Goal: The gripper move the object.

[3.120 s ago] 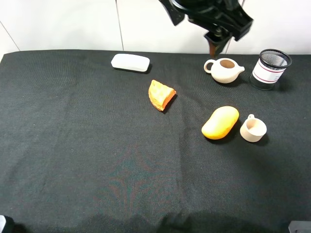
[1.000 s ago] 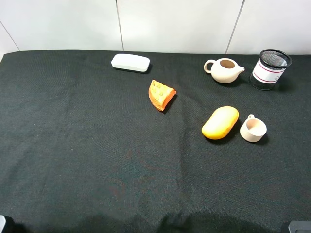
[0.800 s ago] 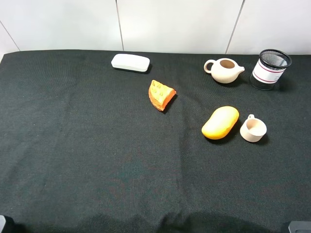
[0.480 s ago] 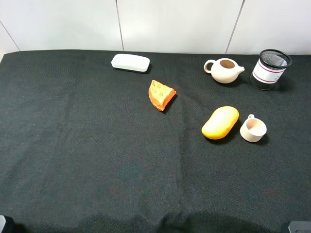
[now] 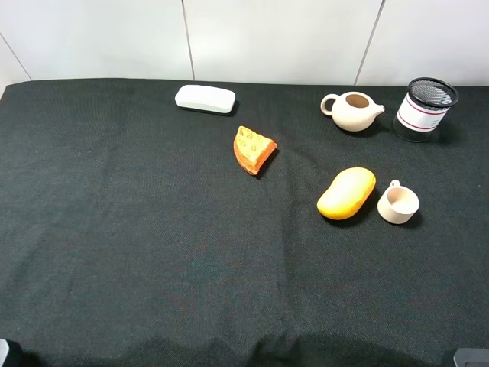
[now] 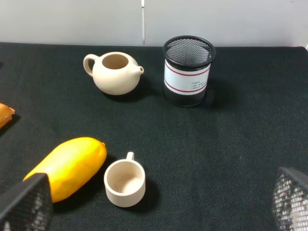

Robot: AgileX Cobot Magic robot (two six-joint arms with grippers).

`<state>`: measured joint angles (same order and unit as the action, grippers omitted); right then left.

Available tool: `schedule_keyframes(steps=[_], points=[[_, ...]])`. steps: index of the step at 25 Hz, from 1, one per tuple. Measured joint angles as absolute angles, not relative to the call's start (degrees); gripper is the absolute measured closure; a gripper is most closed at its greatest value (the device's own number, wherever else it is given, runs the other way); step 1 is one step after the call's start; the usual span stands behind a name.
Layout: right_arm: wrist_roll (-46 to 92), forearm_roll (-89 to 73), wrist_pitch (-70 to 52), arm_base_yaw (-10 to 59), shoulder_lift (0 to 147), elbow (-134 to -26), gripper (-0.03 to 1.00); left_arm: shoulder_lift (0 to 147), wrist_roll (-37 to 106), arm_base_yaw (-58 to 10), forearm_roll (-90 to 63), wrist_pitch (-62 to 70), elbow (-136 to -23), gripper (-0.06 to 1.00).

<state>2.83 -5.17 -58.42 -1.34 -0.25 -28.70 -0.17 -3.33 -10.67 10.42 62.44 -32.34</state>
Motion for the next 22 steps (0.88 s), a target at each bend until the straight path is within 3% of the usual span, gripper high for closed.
schedule_keyframes(steps=[11, 22], points=[[2.83, -5.17, -58.42, -1.34, -0.25, -28.70, 0.27, -0.48, 2.93, -0.93, 1.65, 60.98, -28.13, 0.04], [2.83, -5.17, -58.42, -1.34, -0.25, -28.70, 0.27, -0.48, 4.42, -0.55, 1.52, 60.88, -28.13, 0.04]])
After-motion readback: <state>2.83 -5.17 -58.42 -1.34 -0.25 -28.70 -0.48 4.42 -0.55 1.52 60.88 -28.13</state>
